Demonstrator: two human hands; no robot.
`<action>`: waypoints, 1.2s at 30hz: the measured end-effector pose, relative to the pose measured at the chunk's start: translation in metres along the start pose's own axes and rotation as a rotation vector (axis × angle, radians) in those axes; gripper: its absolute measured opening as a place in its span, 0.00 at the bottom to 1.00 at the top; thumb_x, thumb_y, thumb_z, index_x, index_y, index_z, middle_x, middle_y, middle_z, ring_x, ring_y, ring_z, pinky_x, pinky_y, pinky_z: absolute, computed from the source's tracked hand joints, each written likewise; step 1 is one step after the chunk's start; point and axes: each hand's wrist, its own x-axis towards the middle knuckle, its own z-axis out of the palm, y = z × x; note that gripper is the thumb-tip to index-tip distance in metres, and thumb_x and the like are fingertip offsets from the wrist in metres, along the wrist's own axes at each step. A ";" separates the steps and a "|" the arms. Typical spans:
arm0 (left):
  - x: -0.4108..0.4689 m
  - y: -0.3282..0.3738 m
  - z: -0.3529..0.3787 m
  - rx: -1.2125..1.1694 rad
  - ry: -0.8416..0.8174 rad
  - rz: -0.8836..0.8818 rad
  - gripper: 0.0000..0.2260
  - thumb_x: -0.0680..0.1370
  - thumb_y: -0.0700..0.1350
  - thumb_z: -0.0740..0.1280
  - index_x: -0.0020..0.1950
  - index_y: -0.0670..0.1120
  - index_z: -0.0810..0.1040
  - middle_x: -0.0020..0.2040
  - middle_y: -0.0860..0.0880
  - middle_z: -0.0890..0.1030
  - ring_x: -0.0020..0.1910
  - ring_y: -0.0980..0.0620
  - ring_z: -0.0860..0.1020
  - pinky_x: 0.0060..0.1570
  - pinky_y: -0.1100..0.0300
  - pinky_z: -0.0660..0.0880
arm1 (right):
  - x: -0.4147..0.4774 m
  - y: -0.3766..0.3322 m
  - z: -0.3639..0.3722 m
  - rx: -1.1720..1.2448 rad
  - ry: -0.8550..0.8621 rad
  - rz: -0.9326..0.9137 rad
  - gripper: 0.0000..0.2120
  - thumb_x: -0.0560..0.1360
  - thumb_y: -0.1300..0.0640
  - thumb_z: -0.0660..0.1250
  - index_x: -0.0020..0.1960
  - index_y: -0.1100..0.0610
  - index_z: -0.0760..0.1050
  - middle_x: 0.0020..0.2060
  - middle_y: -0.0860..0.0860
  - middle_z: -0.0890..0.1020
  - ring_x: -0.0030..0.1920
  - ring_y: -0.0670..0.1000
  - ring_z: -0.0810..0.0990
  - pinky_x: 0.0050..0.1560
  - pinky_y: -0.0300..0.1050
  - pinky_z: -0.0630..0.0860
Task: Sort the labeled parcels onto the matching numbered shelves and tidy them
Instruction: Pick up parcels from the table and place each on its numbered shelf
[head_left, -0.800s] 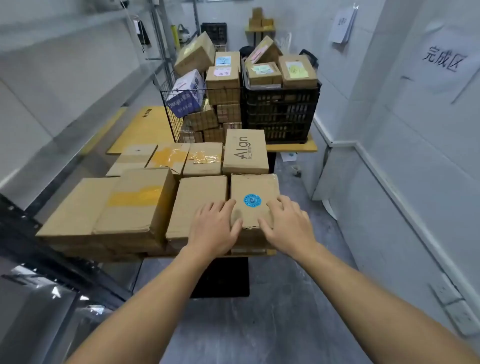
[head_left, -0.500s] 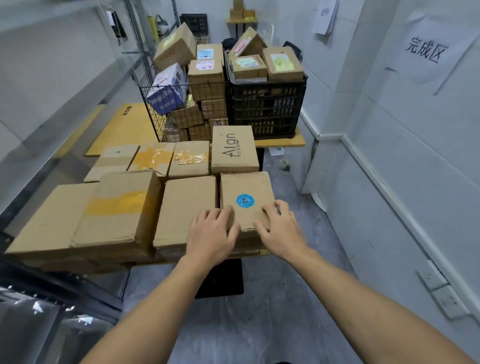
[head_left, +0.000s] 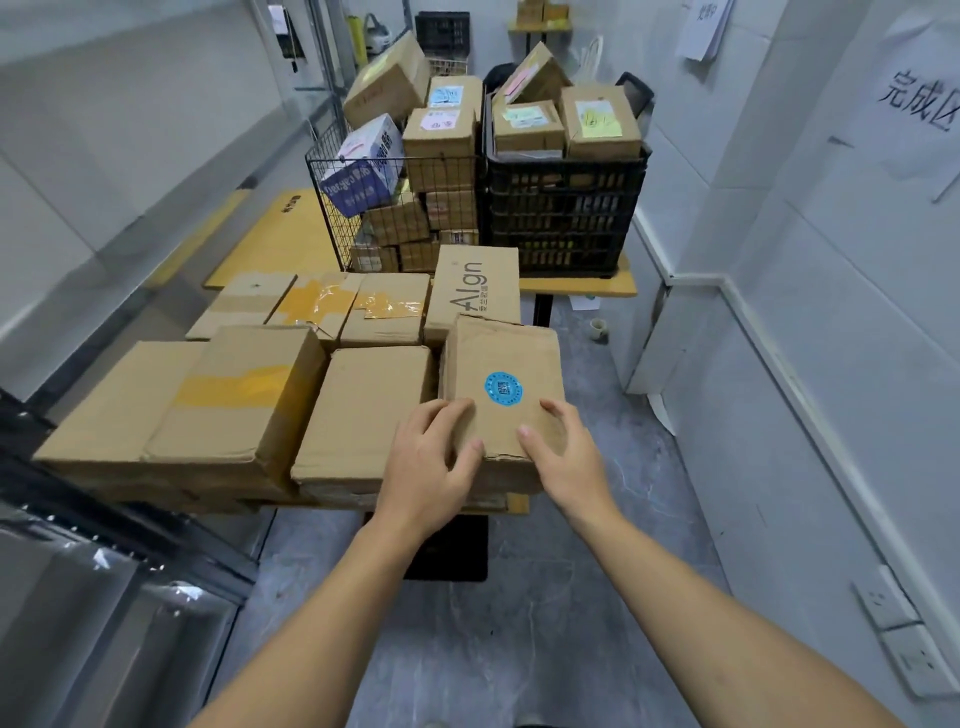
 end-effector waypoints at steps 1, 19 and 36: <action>0.000 0.005 0.001 -0.064 0.009 0.000 0.22 0.77 0.54 0.63 0.70 0.52 0.72 0.63 0.56 0.71 0.61 0.61 0.68 0.62 0.58 0.70 | 0.000 0.001 -0.004 0.035 0.006 -0.008 0.23 0.75 0.41 0.69 0.68 0.42 0.70 0.63 0.49 0.76 0.62 0.48 0.76 0.62 0.46 0.74; 0.005 0.041 0.020 -0.869 0.109 -0.278 0.21 0.81 0.42 0.65 0.73 0.54 0.68 0.63 0.50 0.78 0.61 0.51 0.79 0.55 0.51 0.79 | 0.001 -0.013 -0.072 0.123 -0.177 -0.170 0.17 0.81 0.46 0.65 0.67 0.32 0.70 0.72 0.46 0.69 0.64 0.38 0.70 0.68 0.46 0.71; 0.007 0.041 0.012 -0.545 0.219 -0.196 0.19 0.79 0.44 0.68 0.69 0.54 0.72 0.62 0.54 0.78 0.60 0.61 0.77 0.59 0.53 0.78 | 0.008 -0.023 -0.068 0.640 -0.168 -0.021 0.16 0.80 0.56 0.68 0.61 0.39 0.69 0.53 0.50 0.85 0.54 0.54 0.84 0.51 0.59 0.82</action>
